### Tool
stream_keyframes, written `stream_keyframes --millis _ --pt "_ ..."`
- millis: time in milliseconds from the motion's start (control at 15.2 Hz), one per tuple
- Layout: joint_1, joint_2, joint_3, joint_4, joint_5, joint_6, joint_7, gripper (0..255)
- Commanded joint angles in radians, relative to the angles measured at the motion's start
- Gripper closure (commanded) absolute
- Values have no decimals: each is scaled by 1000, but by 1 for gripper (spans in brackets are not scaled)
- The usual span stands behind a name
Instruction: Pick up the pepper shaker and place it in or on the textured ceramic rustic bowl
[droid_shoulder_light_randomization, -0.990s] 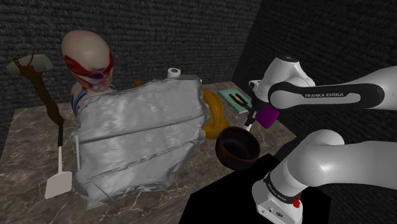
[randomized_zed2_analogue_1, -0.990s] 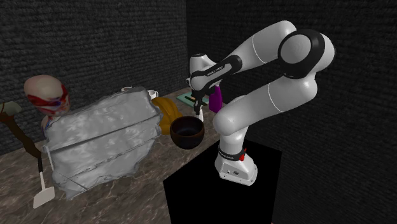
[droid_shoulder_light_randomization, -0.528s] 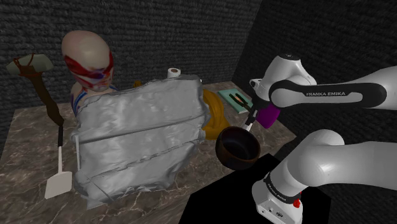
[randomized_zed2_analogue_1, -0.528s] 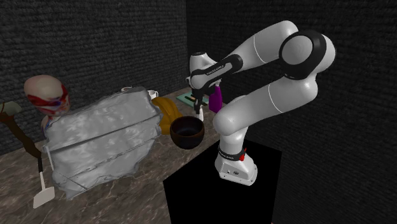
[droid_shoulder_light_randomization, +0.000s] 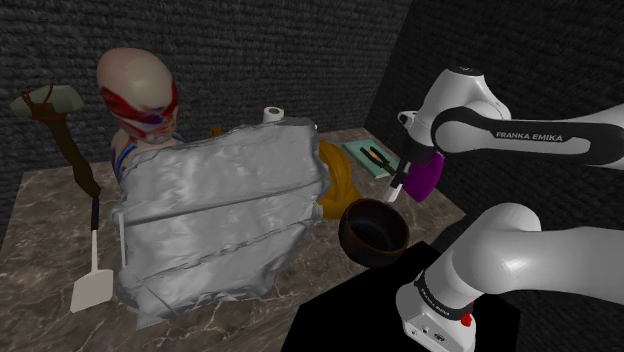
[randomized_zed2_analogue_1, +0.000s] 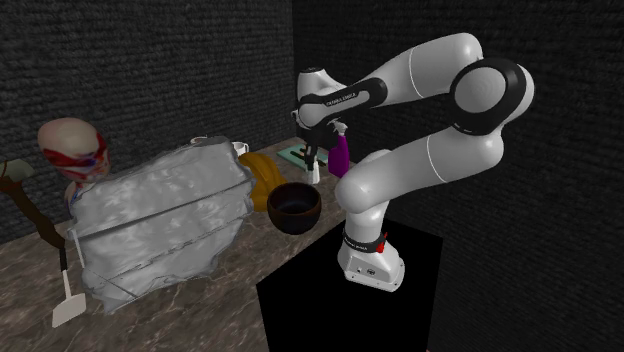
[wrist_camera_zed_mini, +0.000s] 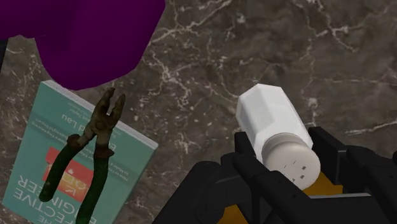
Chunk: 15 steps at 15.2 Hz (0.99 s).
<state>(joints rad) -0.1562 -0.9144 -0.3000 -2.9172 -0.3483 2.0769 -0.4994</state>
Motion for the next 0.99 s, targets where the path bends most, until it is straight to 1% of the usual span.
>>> stream_keyframes --millis 0,924 --pt "4 -15 7 22 10 -37 -4 255" --pt "28 -52 53 191 63 -241 -22 255"
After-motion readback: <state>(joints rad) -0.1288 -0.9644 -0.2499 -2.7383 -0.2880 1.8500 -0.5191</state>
